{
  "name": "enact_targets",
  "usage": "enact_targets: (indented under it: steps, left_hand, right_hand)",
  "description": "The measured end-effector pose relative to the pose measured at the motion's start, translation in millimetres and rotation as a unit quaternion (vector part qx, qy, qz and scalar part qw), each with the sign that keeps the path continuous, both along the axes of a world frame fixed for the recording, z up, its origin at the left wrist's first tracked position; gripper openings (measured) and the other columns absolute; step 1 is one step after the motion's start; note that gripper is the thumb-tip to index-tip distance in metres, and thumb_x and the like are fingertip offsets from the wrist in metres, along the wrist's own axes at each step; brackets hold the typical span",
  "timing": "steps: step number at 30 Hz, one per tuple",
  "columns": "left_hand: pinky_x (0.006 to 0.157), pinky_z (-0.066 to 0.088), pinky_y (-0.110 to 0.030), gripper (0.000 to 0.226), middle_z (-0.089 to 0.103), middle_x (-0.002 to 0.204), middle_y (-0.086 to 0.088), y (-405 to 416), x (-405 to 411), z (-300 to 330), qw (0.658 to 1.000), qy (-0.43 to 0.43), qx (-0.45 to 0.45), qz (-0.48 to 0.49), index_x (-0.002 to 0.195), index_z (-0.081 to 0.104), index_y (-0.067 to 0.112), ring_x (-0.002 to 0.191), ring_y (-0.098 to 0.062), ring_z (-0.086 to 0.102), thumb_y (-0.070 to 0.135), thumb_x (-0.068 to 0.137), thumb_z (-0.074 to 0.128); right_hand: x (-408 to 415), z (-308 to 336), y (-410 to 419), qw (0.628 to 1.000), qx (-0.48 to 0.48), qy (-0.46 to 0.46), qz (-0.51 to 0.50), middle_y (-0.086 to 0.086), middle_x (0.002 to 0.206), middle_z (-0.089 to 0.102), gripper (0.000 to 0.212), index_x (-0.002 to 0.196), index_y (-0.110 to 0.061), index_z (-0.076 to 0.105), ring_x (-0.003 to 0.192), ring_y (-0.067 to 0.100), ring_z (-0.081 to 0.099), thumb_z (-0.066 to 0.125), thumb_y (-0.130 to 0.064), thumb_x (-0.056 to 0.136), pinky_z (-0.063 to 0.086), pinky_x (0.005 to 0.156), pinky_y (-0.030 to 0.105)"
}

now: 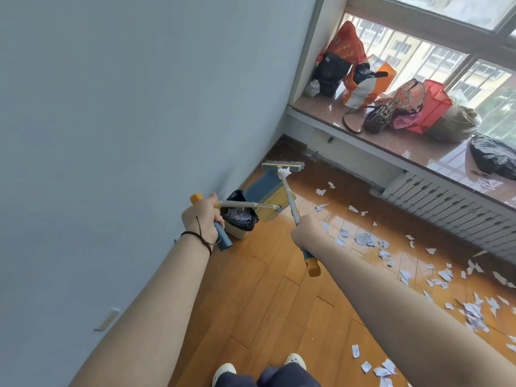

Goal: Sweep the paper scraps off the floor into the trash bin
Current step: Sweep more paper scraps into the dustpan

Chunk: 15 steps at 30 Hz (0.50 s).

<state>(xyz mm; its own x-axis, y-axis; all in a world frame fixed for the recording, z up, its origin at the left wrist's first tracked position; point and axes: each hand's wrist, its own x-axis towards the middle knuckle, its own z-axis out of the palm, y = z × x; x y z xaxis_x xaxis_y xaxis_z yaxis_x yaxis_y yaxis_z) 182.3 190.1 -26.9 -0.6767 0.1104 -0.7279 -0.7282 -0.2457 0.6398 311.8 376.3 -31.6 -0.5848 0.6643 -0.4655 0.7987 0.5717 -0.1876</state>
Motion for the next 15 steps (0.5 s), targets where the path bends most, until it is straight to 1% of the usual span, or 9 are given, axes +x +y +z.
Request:
enact_targets:
  steps: [2, 3, 4, 6, 8, 9, 11, 14, 15]
  left_hand:
    - [0.043, 0.032, -0.025, 0.028, 0.037, 0.041, 0.001, 16, -1, 10, 0.994, 0.072, -0.059, -0.056, 0.073, 0.049, 0.011, 0.031, -0.012, 0.033, 0.018, 0.093, 0.068]
    - [0.044, 0.034, -0.025, 0.027, 0.039, 0.043, 0.0, 25, -2, 16, 0.985, 0.114, -0.097, -0.09, 0.074, 0.051, 0.011, 0.033, -0.014, 0.035, 0.019, 0.09, 0.07]
    - [0.044, 0.035, -0.025, 0.028, 0.041, 0.045, -0.001, 37, -2, 21, 0.97, 0.16, -0.134, -0.127, 0.072, 0.05, 0.01, 0.036, -0.017, 0.038, 0.02, 0.087, 0.072]
    - [0.044, 0.038, -0.026, 0.035, 0.044, 0.047, -0.002, 59, 1, 29, 0.929, 0.24, -0.205, -0.193, 0.064, 0.047, 0.012, 0.041, -0.022, 0.043, 0.022, 0.085, 0.074]
    - [0.05, 0.042, -0.029, 0.042, 0.047, 0.05, -0.003, 82, 5, 34, 0.886, 0.295, -0.259, -0.245, 0.058, 0.045, 0.014, 0.046, -0.024, 0.047, 0.027, 0.084, 0.075]
    - [0.053, 0.045, -0.032, 0.044, 0.049, 0.052, -0.004, 94, 5, 33, 0.869, 0.313, -0.278, -0.264, 0.058, 0.045, 0.014, 0.049, -0.025, 0.049, 0.029, 0.085, 0.076]
    - [0.054, 0.045, -0.032, 0.043, 0.053, 0.055, -0.005, 120, 6, 32, 0.843, 0.334, -0.305, -0.292, 0.06, 0.047, 0.014, 0.051, -0.026, 0.053, 0.033, 0.087, 0.075]
    - [0.052, 0.039, -0.025, 0.045, 0.052, 0.054, -0.004, 160, 3, 27, 0.828, 0.345, -0.317, -0.309, 0.06, 0.046, 0.013, 0.051, -0.024, 0.053, 0.032, 0.089, 0.073]
    - [0.052, 0.039, -0.025, 0.046, 0.052, 0.054, -0.004, 176, 1, 24, 0.825, 0.345, -0.32, -0.311, 0.059, 0.045, 0.013, 0.051, -0.025, 0.053, 0.032, 0.089, 0.073]
  right_hand:
    - [3, -1, 9, 1.0, -0.008, 0.006, -0.015, 0.01, 0.077, 0.057, 0.012, 0.101, -0.005, 0.052, 0.058, 0.019, 0.053, 0.043, -0.008, 0.093, 0.045, 0.049, 0.026]
    - [5, -1, 13, 1.0, -0.013, 0.008, -0.023, 0.01, 0.075, 0.056, 0.012, 0.1, -0.005, 0.053, 0.056, 0.019, 0.052, 0.043, -0.008, 0.092, 0.042, 0.045, 0.024]
    - [6, -1, 21, 0.999, -0.019, 0.01, -0.031, 0.01, 0.075, 0.057, 0.014, 0.1, -0.004, 0.054, 0.055, 0.019, 0.051, 0.043, -0.007, 0.092, 0.04, 0.043, 0.023]
    - [9, -4, 34, 0.998, -0.033, 0.014, -0.042, 0.011, 0.078, 0.058, 0.018, 0.102, -0.004, 0.056, 0.055, 0.019, 0.052, 0.043, -0.006, 0.091, 0.04, 0.043, 0.022]
    - [10, -6, 51, 0.998, -0.041, 0.02, -0.053, 0.011, 0.079, 0.059, 0.017, 0.102, -0.005, 0.056, 0.056, 0.019, 0.054, 0.043, -0.007, 0.091, 0.042, 0.043, 0.023]
    - [11, -8, 61, 0.997, -0.044, 0.02, -0.059, 0.011, 0.081, 0.06, 0.017, 0.103, -0.006, 0.056, 0.057, 0.02, 0.055, 0.044, -0.008, 0.091, 0.043, 0.044, 0.023]
    - [11, -10, 85, 0.996, -0.052, 0.02, -0.069, 0.011, 0.081, 0.061, 0.017, 0.103, -0.005, 0.056, 0.059, 0.02, 0.057, 0.044, -0.008, 0.091, 0.046, 0.045, 0.024]
    - [8, -13, 125, 0.994, -0.063, 0.024, -0.086, 0.009, 0.076, 0.058, 0.015, 0.102, -0.006, 0.055, 0.059, 0.02, 0.057, 0.045, -0.008, 0.091, 0.05, 0.049, 0.026]
    - [6, -14, 143, 0.993, -0.068, 0.027, -0.096, 0.009, 0.075, 0.057, 0.015, 0.102, -0.006, 0.056, 0.058, 0.02, 0.057, 0.046, -0.008, 0.091, 0.051, 0.05, 0.027]
